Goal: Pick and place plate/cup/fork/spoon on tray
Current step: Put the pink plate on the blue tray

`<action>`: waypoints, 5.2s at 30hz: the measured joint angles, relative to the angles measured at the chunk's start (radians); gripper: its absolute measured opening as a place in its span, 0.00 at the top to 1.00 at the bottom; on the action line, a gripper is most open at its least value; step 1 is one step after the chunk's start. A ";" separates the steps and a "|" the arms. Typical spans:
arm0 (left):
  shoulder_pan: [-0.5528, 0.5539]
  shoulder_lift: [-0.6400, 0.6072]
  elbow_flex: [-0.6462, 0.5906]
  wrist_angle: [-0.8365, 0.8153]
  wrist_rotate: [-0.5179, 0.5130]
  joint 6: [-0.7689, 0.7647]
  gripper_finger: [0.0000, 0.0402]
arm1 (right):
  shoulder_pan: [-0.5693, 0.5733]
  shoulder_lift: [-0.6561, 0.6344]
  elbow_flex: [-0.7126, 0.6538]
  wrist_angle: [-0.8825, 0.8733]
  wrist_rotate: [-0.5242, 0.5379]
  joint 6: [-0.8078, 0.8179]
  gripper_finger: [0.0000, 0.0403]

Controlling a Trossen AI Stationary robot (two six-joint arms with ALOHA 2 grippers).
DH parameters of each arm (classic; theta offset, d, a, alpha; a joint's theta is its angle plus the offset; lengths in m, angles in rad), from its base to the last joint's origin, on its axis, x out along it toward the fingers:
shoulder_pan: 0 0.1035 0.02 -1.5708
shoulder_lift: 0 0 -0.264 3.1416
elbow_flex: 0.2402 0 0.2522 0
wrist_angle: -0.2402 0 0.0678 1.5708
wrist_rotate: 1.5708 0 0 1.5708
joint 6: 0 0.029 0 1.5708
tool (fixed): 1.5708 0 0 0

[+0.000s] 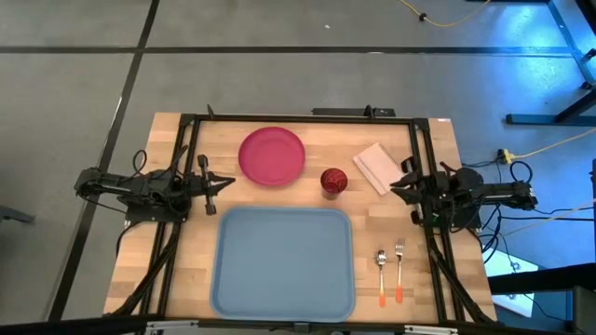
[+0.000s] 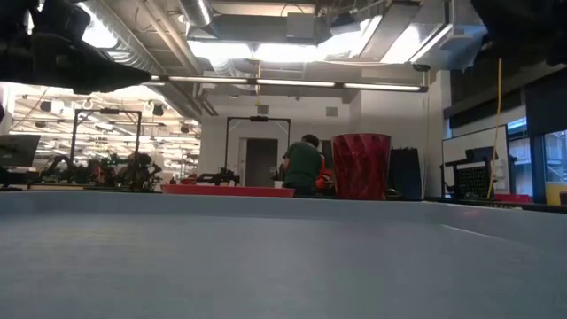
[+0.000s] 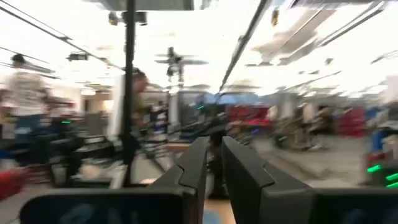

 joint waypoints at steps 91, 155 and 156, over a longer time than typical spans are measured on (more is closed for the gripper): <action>0.568 1.215 0.628 -0.407 0.029 -0.690 0.84 | 0.000 0.003 0.000 -0.240 0.198 0.154 0.86; 0.595 1.222 0.519 -0.258 -0.026 -0.689 0.78 | 0.000 0.003 0.000 -0.292 0.198 0.151 0.86; 0.595 1.222 0.519 -0.260 -0.037 -0.677 0.77 | 0.000 0.003 0.000 -0.294 0.198 0.151 0.86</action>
